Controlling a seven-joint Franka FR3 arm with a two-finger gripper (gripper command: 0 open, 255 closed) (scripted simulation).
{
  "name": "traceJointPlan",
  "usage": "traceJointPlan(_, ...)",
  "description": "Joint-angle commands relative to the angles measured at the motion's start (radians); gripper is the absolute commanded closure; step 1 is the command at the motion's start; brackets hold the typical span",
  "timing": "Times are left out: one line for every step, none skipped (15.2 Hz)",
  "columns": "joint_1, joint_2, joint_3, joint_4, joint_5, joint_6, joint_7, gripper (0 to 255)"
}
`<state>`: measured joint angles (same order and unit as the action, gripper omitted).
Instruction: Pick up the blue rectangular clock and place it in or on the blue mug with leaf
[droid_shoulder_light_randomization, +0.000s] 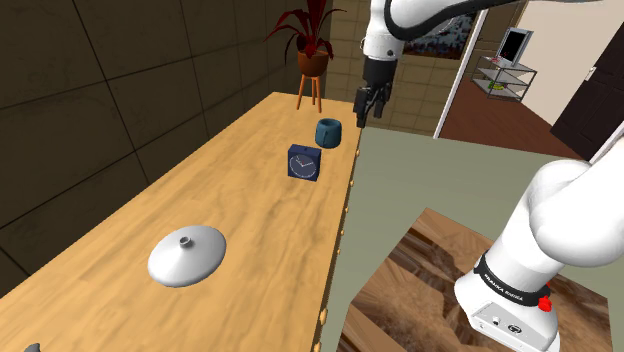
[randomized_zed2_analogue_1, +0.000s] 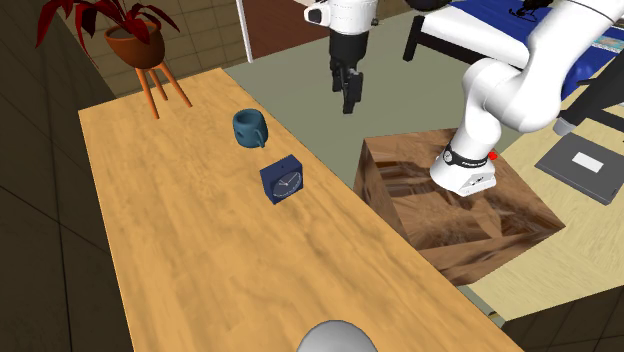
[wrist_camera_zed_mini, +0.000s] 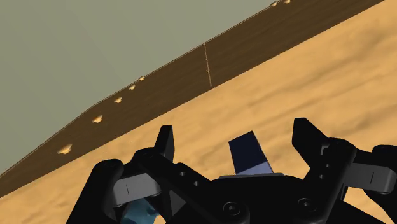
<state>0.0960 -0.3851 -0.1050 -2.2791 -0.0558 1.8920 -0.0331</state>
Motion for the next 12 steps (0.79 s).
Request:
traceJointPlan(0.012, 0.075, -0.002, 0.029, 0.008, 0.049, -0.025, 0)
traceJointPlan(0.017, 0.109, -0.002, 0.042, 0.012, 0.072, -0.036, 0)
traceJointPlan(0.023, 0.144, -0.002, 0.056, 0.016, 0.093, -0.047, 0)
traceJointPlan(0.028, 0.179, -0.001, 0.072, 0.021, 0.113, -0.059, 0)
traceJointPlan(0.033, 0.214, 0.000, 0.088, 0.026, 0.133, -0.070, 0)
traceJointPlan(0.038, 0.250, 0.002, 0.106, 0.030, 0.151, -0.082, 0)
traceJointPlan(0.042, 0.285, 0.004, 0.125, 0.035, 0.169, -0.093, 0)
traceJointPlan(0.046, 0.321, 0.006, 0.145, 0.040, 0.185, -0.104, 0)
traceJointPlan(0.050, 0.356, 0.009, 0.166, 0.045, 0.200, -0.115, 0)
traceJointPlan(0.054, 0.392, 0.012, 0.188, 0.050, 0.214, -0.126, 0)
traceJointPlan(0.057, 0.427, 0.015, 0.211, 0.054, 0.227, -0.137, 0)
traceJointPlan(0.060, 0.463, 0.019, 0.235, 0.058, 0.240, -0.148, 0)
